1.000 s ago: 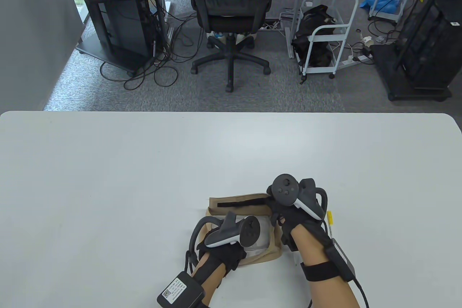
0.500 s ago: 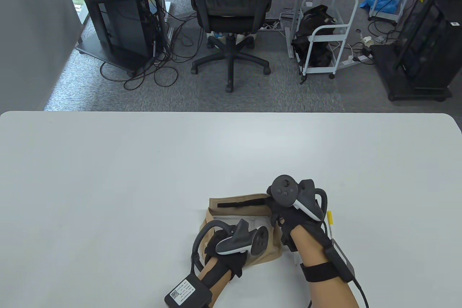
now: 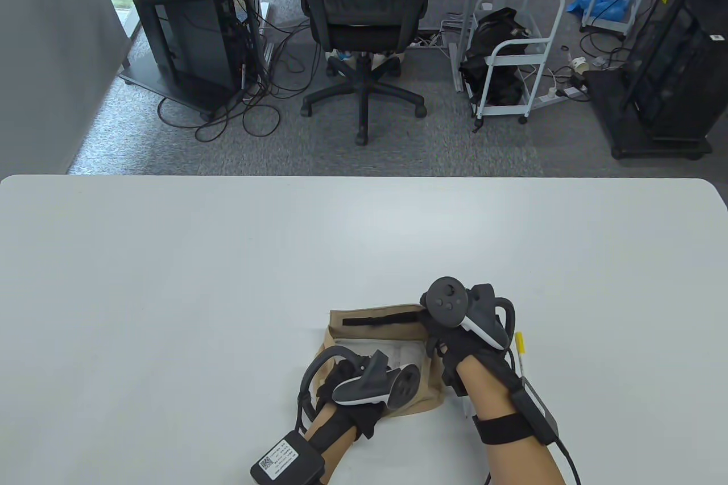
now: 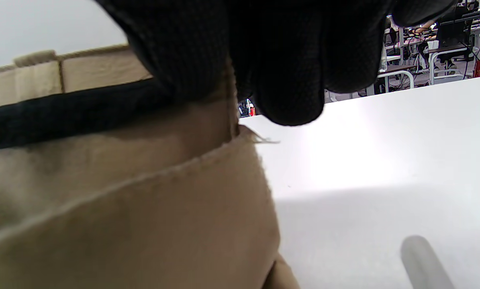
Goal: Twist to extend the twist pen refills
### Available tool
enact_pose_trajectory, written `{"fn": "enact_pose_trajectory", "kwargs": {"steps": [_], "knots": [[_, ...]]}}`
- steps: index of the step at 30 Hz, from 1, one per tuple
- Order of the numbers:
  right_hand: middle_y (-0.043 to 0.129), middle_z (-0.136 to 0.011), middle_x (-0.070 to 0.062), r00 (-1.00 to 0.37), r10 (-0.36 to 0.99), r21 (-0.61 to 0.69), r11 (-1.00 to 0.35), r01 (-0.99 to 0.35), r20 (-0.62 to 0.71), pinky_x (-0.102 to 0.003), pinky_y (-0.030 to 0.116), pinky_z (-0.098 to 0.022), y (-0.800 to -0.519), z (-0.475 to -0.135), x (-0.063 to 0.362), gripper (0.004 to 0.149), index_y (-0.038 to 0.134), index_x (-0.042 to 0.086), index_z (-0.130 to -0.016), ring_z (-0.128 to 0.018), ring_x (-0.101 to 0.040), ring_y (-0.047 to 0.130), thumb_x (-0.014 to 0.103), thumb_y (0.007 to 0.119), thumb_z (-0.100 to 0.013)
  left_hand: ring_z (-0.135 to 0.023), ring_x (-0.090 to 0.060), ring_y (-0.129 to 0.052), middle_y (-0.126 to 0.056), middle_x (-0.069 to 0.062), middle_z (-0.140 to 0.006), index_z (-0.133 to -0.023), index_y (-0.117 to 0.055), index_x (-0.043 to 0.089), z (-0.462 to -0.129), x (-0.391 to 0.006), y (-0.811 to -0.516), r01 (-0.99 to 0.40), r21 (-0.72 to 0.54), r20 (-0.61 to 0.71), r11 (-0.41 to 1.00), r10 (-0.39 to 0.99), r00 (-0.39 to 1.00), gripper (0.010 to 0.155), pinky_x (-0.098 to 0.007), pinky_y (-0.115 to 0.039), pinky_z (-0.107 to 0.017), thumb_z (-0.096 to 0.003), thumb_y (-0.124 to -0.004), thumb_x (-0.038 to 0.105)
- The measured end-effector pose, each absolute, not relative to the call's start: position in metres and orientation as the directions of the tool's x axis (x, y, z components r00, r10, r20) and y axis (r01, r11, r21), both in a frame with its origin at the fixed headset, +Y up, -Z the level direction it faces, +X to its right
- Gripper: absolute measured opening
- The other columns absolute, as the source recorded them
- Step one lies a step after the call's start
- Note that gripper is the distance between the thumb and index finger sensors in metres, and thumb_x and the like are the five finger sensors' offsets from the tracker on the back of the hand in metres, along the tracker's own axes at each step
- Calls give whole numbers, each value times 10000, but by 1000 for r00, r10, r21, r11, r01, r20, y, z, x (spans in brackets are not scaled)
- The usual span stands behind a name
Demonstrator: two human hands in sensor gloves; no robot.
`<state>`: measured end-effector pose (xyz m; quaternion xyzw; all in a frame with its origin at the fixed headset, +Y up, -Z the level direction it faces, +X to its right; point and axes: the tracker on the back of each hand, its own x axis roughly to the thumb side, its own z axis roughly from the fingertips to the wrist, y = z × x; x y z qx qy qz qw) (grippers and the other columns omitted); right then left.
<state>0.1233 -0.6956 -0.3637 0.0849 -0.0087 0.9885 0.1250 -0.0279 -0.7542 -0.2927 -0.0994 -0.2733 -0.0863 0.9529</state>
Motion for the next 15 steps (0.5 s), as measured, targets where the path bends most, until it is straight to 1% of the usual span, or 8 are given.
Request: {"fn": "enact_pose_trajectory", "kwargs": {"steps": [4,6,8,11,15], "knots": [[982,-740,-210,-955,246,2,-969,-249,169,-721,581,-614,-695,-364,123,467,889,62,-843,-758,-483,832,312,886,-449,-608,-341,-1064,-965,-153,-763,-805,-871,106,-296,-45,-746,45,-146,510,988,36,859,520,-480,-905,-442,-390,-912,416],[980,-741,-213,-954,247,2,-968,-250,167,-721,581,-614,-695,-364,123,473,884,54,-846,-759,-482,832,312,885,-449,-616,-345,-1056,-957,-156,-768,-809,-865,104,-297,-57,-739,-95,-138,495,986,152,856,520,-487,-900,-449,-395,-907,415],[976,-745,-216,-954,250,2,-967,-253,166,-722,580,-614,-695,-364,124,487,873,47,-857,-759,-484,829,313,886,-450,-615,-345,-1056,-956,-156,-769,-810,-863,104,-296,-65,-731,-183,-117,489,976,217,845,519,-487,-900,-449,-396,-905,414],[970,-753,-227,-953,256,-1,-966,-260,164,-724,575,-614,-692,-363,124,516,860,31,-869,-763,-490,822,325,895,-446,-615,-348,-1057,-956,-158,-769,-810,-864,101,-293,-78,-717,-339,-75,486,938,331,809,516,-490,-902,-447,-398,-904,410],[952,-771,-247,-943,292,-33,-953,-301,158,-729,565,-614,-675,-358,128,569,834,0,-893,-770,-504,806,345,898,-445,-618,-356,-1054,-952,-168,-772,-815,-861,92,-285,-94,-700,-550,-66,503,833,504,702,516,-501,-903,-447,-404,-901,402]]}}
